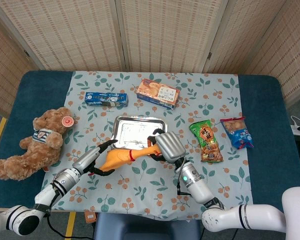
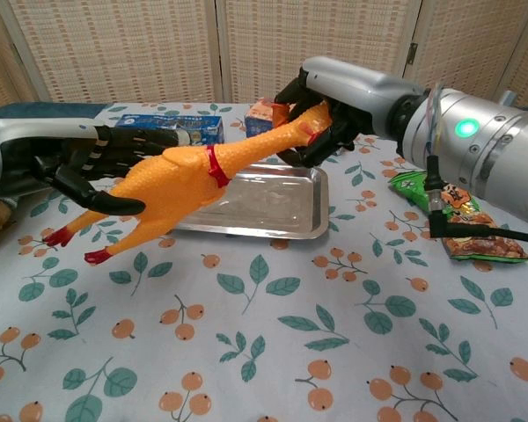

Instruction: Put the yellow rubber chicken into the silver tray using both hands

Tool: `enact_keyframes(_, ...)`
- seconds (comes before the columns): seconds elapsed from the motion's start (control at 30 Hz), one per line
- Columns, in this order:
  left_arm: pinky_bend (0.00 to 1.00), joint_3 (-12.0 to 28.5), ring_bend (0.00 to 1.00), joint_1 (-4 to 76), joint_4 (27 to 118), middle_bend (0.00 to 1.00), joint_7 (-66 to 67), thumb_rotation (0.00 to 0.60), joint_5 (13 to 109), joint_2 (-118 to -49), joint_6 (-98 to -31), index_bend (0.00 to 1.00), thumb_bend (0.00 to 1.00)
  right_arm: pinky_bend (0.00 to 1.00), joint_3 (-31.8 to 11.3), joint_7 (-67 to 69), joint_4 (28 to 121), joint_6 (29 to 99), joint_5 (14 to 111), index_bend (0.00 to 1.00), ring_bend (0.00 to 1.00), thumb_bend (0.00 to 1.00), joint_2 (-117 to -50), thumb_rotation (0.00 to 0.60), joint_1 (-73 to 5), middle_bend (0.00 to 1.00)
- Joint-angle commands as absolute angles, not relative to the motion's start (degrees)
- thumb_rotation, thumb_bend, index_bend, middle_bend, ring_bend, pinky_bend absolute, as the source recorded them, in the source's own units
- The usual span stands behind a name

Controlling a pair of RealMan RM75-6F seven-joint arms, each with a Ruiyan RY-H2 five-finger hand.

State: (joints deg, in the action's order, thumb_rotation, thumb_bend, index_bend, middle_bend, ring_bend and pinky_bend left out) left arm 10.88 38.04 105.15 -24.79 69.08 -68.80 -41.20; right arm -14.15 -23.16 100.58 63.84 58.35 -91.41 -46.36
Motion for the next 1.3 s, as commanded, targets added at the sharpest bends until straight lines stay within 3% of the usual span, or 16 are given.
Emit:
enact_keyframes(0.03, 0.0, 10.75, 0.0, 38.09, 105.0, 0.0, -24.31, 0.6, 69.63, -68.42, -41.59, 0.0, 0.28, 0.78, -14.28, -22.89, 100.48, 63.97, 58.6, 0.9, 0.79, 0.38, -91.29, 0.6, -46.22, 0.66)
enact_keyframes(0.17, 0.0, 10.06, 0.0, 37.7, 104.14, 0.0, -19.04, 0.6, 70.74, -67.74, -44.71, 0.0, 0.27, 0.78, -14.52, -21.68, 99.78, 64.71, 59.61, 0.9, 0.79, 0.38, -90.94, 0.6, -45.57, 0.66)
enact_keyframes(0.4, 0.0, 10.18, 0.0, 34.48, 97.28, 0.0, -5.72, 0.6, 69.1, -69.46, -57.15, 0.0, 0.28, 0.78, -15.28, -17.84, 97.59, 65.09, 58.16, 0.9, 0.8, 0.38, -89.09, 0.6, -43.25, 0.66)
enact_keyframes(0.6, 0.0, 10.93, 0.0, 32.88, 97.0, 0.0, -9.56, 0.6, 67.06, -66.31, -56.65, 0.0, 0.28, 0.78, -15.66, -14.98, 92.56, 63.34, 56.79, 0.9, 0.8, 0.38, -89.65, 0.6, -42.73, 0.66)
enact_keyframes(0.8, 0.0, 9.22, 0.0, 30.74, 98.15, 0.0, -9.2, 0.6, 69.13, -63.15, -57.85, 0.0, 0.29, 0.78, -17.96, -10.75, 82.36, 61.47, 54.65, 0.9, 0.8, 0.38, -95.54, 0.6, -44.06, 0.66)
enact_keyframes(0.93, 0.0, 9.04, 0.0, 30.27, 98.15, 0.0, -8.08, 0.6, 69.29, -63.19, -58.95, 0.0, 0.29, 0.78, -18.27, -9.53, 80.62, 61.2, 54.72, 0.9, 0.8, 0.38, -96.78, 0.6, -44.21, 0.66)
enact_keyframes(1.07, 0.0, 8.05, 0.0, 28.52, 96.57, 0.0, -4.9, 0.6, 68.26, -63.96, -61.39, 0.0, 0.29, 0.77, -19.73, -3.56, 71.33, 60.36, 54.83, 0.89, 0.79, 0.38, -103.87, 0.6, -45.17, 0.66)
enact_keyframes(1.2, 0.0, 8.22, 0.0, 28.33, 94.66, 0.0, -5.58, 0.6, 67.69, -64.47, -60.82, 0.0, 0.29, 0.75, -18.22, -1.52, 62.5, 59.17, 57.28, 0.85, 0.74, 0.38, -108.58, 0.6, -45.85, 0.66)
enact_keyframes(1.3, 0.0, 8.15, 0.0, 28.17, 93.61, 0.0, -6.46, 0.6, 67.96, -64.62, -60.32, 0.0, 0.29, 0.68, -16.47, -1.33, 59.18, 57.98, 59.37, 0.77, 0.65, 0.38, -109.47, 0.6, -45.76, 0.66)
